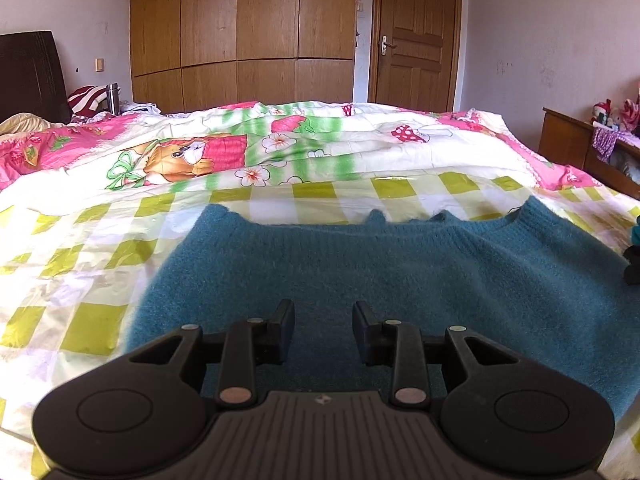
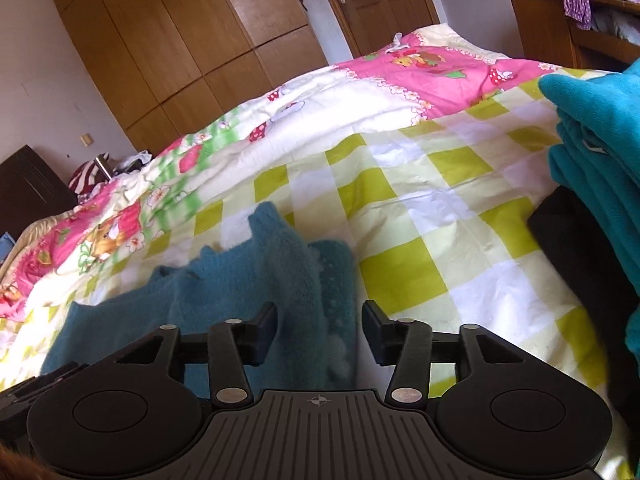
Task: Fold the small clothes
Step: 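Grasp the edge of the folded sweater with the right gripper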
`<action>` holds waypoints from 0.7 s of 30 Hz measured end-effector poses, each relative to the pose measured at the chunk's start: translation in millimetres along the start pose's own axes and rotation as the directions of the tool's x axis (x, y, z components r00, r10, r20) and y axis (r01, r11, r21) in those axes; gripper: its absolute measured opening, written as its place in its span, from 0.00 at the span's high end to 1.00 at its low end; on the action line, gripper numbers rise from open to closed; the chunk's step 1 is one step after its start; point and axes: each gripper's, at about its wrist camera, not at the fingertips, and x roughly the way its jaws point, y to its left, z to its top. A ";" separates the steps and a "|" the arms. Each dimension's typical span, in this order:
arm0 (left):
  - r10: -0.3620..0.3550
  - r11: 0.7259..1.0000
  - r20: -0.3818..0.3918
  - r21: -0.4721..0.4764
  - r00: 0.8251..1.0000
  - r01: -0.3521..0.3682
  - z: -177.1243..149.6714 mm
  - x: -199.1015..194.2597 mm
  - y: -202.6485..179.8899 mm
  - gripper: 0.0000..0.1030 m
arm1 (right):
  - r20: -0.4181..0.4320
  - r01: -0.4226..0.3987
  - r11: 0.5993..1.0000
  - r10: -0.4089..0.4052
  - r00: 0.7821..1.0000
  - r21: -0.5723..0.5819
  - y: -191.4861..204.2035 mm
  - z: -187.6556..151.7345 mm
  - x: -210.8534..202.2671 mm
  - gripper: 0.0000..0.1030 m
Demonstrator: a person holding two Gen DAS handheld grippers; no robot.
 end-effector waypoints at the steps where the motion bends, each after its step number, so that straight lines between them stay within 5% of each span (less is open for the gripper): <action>1: -0.009 1.000 -0.001 0.000 1.000 0.009 -1.4 -0.8 -0.5 0.56 | -0.015 -0.021 0.999 0.021 1.000 0.027 -5.2 -3.5 -3.0 0.48; 8: -0.025 0.999 -0.053 0.036 0.998 0.027 -7.9 12.6 -7.4 0.54 | -0.180 -0.140 0.973 0.173 0.968 0.184 -22.0 -21.6 34.8 0.41; 11: -0.037 0.999 -0.052 -0.026 0.998 0.036 -5.4 10.1 -2.9 0.55 | -0.187 -0.156 0.973 0.188 0.964 0.173 -17.3 -21.2 42.6 0.38; 15: -0.002 1.000 -0.051 0.009 0.999 0.003 -10.6 10.0 -12.6 0.55 | -0.194 -0.157 0.974 0.188 0.963 0.163 -10.7 -22.7 46.6 0.38; 18: 0.025 0.998 -0.059 0.060 0.998 -0.021 -15.4 8.2 -25.0 0.57 | -0.172 -0.166 0.977 0.189 0.967 0.136 -6.6 -25.3 33.9 0.63; 21: 0.018 0.995 -0.080 0.096 0.997 -0.011 -18.3 0.3 -39.6 0.58 | -0.188 -0.182 0.974 0.206 0.960 0.136 -8.0 -28.7 19.7 0.72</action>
